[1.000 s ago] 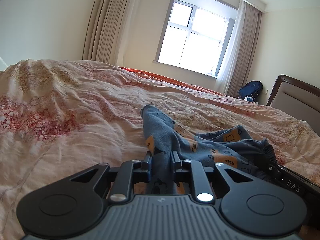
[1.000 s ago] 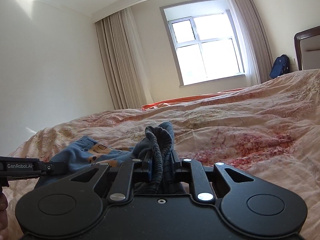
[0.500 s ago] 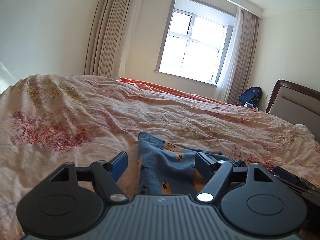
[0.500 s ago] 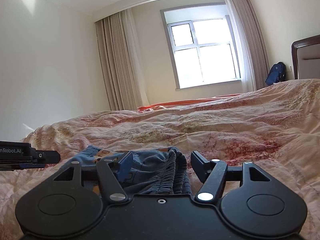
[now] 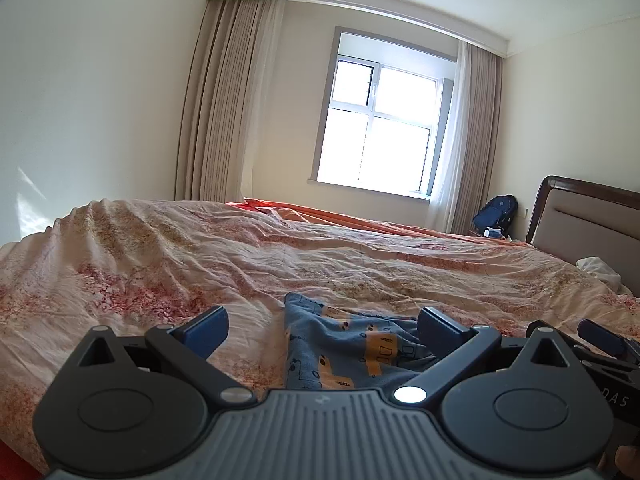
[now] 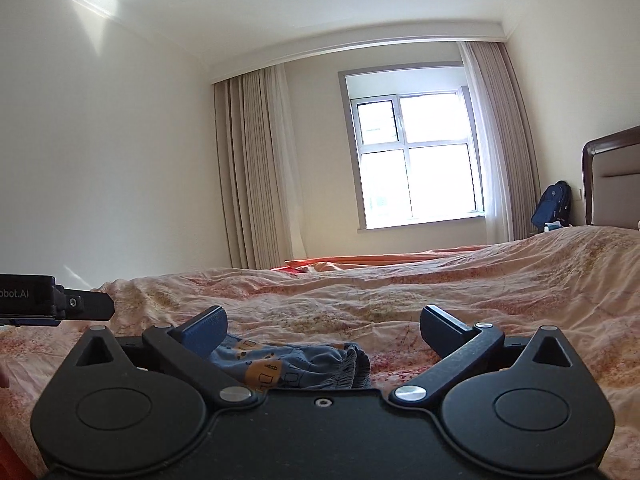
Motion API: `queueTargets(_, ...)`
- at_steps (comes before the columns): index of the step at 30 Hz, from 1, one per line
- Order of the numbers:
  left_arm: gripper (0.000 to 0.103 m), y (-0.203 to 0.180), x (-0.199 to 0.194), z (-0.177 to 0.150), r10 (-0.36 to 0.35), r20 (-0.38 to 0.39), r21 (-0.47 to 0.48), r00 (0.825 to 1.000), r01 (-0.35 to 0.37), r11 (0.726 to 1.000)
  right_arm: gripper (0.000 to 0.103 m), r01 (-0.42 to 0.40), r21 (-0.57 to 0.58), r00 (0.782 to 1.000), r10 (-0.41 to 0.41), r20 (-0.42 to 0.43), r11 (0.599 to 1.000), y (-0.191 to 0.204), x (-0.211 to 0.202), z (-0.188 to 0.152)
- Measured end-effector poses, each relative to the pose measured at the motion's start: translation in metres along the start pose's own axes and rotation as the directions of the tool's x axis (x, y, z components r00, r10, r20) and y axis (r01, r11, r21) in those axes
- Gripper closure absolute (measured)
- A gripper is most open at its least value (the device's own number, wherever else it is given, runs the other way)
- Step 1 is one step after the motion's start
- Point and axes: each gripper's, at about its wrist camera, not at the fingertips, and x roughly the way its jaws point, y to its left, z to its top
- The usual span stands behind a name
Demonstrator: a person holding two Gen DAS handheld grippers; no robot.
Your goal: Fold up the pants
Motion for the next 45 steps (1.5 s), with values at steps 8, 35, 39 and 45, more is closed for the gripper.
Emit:
queueTargets(8, 0.000, 0.004, -0.045, -0.010, 0.016, 0.025, -0.007, 1.000, -0.015, 1.000, 0.000, 0.000, -0.007, 0.999, 0.000, 0.041, 1.000, 0.009, -0.053, 0.007)
queueTargets(35, 0.000, 0.038, -0.051, -0.112, 0.142, -0.105, -0.017, 0.984, -0.144, 0.989, 0.000, 0.021, -0.090, 0.993, -0.031, -0.115, 0.996, 0.048, -0.096, -0.060)
queueTargets(39, 0.000, 0.039, -0.048, -0.117, 0.143, -0.114, -0.012, 0.983, -0.145, 0.989, 0.000, 0.024, -0.052, 0.986, -0.032, -0.161, 0.998, 0.046, -0.092, -0.071)
queueTargets(45, 0.000, 0.041, -0.047, -0.119, 0.157, -0.119, -0.021, 0.980, -0.161, 0.987, 0.000, 0.033, -0.051, 0.986, -0.040, -0.159, 0.998, 0.046, -0.090, -0.074)
